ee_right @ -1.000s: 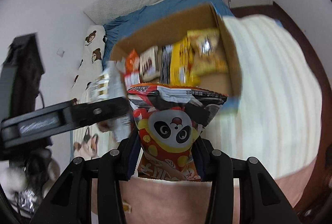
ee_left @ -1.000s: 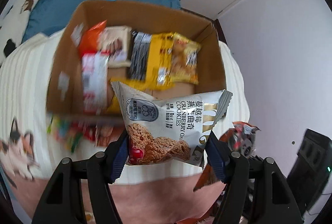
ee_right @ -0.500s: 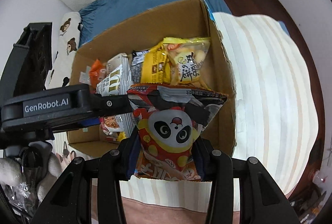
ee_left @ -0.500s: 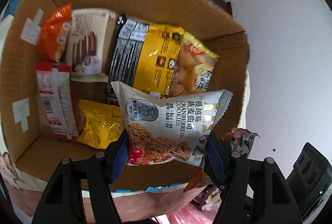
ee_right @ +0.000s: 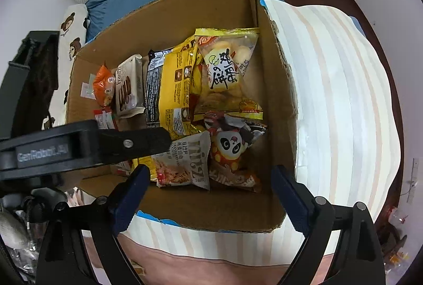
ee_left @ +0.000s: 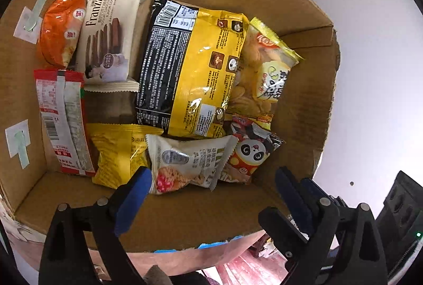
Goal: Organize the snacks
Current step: 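Open both tools to release the packs into the box, then pull both tools back from the box above the bed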
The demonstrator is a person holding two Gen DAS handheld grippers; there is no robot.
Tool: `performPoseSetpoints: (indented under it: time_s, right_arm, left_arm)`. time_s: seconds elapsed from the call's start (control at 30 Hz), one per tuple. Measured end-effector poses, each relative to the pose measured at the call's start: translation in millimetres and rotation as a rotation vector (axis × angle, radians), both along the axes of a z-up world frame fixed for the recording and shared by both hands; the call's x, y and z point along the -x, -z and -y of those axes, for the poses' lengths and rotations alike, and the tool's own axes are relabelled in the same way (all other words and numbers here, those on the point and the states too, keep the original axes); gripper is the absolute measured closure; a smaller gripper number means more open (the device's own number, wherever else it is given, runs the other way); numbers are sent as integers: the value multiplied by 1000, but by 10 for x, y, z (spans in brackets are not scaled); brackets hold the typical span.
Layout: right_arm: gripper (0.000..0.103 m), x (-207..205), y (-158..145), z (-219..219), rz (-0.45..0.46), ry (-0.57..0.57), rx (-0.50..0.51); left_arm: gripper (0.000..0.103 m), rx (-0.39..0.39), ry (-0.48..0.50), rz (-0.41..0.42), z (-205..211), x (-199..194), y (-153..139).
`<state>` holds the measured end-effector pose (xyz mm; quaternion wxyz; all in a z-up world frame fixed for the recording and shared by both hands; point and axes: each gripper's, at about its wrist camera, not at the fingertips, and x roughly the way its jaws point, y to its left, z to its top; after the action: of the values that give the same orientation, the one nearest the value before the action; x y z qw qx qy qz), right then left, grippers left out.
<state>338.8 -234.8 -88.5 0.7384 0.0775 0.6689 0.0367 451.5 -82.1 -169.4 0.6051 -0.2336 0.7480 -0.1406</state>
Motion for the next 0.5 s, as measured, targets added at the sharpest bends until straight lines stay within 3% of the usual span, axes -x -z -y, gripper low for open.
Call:
performPoseSetpoints:
  time_s: [0.13, 0.23, 0.4, 0.5]
  right_arm:
    - [7, 39, 26, -17, 4, 1, -2]
    - [7, 85, -13, -35, 25, -3, 11]
    - [7, 185, -109, -84, 70, -21, 41]
    - [7, 249, -154, -151, 104, -36, 68]
  left_arm:
    - [7, -26, 20, 37, -101, 78, -119]
    - [7, -96, 39, 104, -150, 136, -275]
    - [7, -319, 66, 301, -319, 325, -653]
    - [7, -397, 52, 380, -480, 405, -737]
